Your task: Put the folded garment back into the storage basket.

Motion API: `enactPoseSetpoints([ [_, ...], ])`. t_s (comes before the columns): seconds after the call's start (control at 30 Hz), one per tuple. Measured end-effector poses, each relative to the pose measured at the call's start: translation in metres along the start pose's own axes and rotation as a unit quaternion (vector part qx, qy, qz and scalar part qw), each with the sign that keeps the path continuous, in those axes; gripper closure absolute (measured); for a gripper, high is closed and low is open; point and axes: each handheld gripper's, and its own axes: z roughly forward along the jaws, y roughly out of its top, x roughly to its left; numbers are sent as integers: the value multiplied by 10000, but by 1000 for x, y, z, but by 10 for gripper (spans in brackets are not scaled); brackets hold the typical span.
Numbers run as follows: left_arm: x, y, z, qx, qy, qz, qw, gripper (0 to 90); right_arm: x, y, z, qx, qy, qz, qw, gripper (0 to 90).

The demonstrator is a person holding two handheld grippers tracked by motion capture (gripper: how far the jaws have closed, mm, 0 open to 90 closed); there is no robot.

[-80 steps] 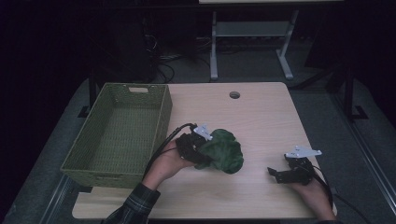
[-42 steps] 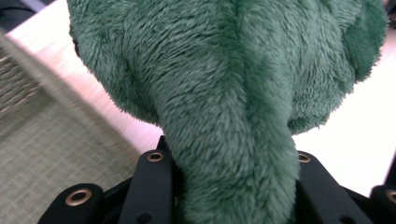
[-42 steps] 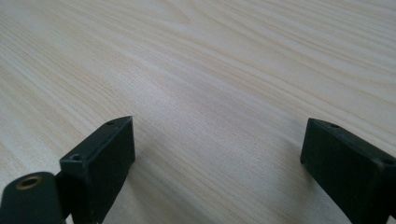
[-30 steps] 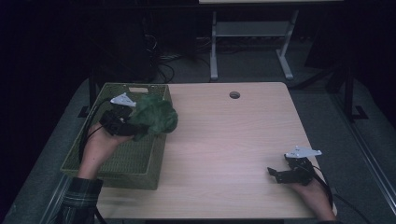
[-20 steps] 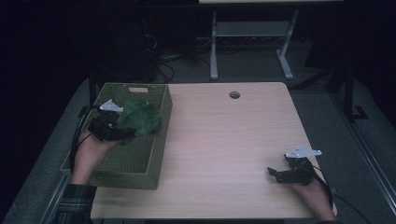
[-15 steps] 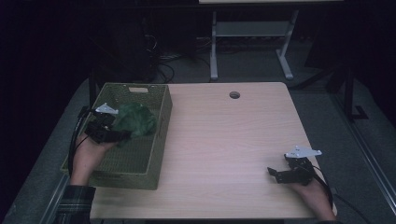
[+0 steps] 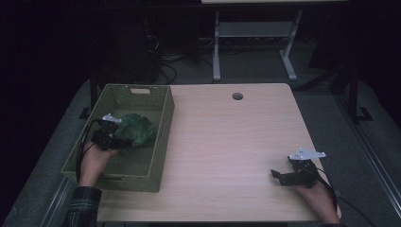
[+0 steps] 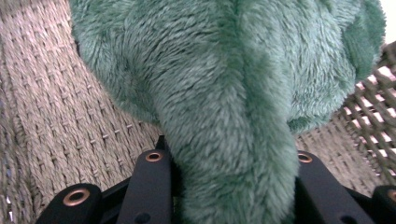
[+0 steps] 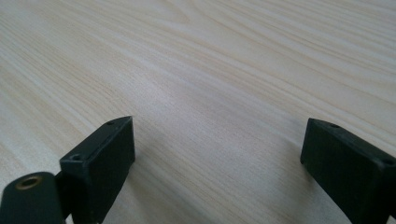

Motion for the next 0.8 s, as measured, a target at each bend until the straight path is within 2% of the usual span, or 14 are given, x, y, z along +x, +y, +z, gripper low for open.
enactPoseSetpoints([
  [0.4,0,-3,13,302,46,29,9995,591,0,0,0,-2,5,-4,10000,96],
  [0.67,0,-4,18,464,127,34,9988,355,0,0,0,-5,5,-8,10000,96],
  [0.8,0,-3,15,335,178,99,9992,243,0,0,0,-4,6,-5,10000,96],
])
